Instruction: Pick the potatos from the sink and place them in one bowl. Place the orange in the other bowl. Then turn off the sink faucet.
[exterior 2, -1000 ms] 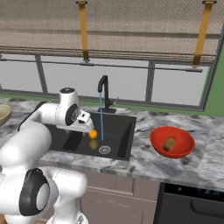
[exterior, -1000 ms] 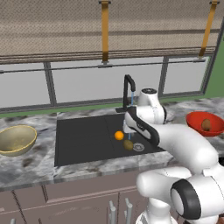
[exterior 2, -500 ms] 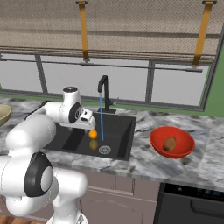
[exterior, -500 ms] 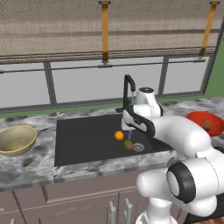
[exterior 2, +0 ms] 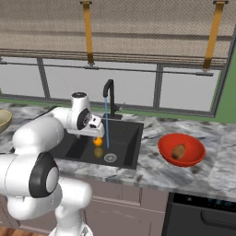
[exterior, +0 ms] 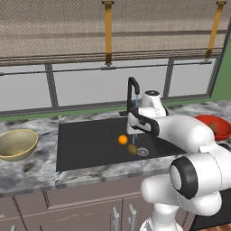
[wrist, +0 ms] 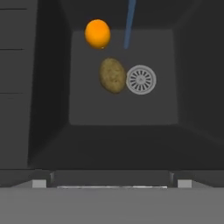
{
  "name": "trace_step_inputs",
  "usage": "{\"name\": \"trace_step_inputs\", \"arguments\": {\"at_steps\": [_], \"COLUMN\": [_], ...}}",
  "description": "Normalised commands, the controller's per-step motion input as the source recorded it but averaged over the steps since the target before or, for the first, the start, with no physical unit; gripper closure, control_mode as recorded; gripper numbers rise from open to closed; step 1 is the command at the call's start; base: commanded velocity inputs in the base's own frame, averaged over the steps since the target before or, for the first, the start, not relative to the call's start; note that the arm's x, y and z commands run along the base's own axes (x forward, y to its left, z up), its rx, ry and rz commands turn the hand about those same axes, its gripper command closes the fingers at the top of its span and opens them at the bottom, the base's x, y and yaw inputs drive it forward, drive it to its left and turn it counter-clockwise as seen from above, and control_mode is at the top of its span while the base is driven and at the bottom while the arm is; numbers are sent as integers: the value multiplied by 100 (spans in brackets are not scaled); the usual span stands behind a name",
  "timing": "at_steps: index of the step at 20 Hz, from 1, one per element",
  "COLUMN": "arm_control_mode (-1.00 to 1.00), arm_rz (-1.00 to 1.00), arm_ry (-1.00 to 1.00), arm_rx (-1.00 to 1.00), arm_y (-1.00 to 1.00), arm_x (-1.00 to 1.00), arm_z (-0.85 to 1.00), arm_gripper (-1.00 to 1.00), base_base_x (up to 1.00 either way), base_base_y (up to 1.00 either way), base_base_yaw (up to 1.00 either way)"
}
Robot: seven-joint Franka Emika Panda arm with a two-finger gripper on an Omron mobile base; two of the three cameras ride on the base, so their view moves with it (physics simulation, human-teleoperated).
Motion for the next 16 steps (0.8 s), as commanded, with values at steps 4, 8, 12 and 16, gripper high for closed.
{"name": "trace_step_inputs", "arguments": {"at_steps": [4,8,12,16], "arm_control_mode": [-100,-100,-100,-100], "arm_rz": [0,0,1,2], "arm_ry": [0,0,0,0], "arm_rx": [0,0,0,0], "arm_y": [-9,-5,0,0], "arm_x": [12,20,28,22], "arm_z": [-29,-33,-31,-28], "arm_gripper": [-100,-100,-100,-100], "base_base_x": [0,0,0,0], "base_base_y": [0,0,0,0], "base_base_yaw": [0,0,0,0]}}
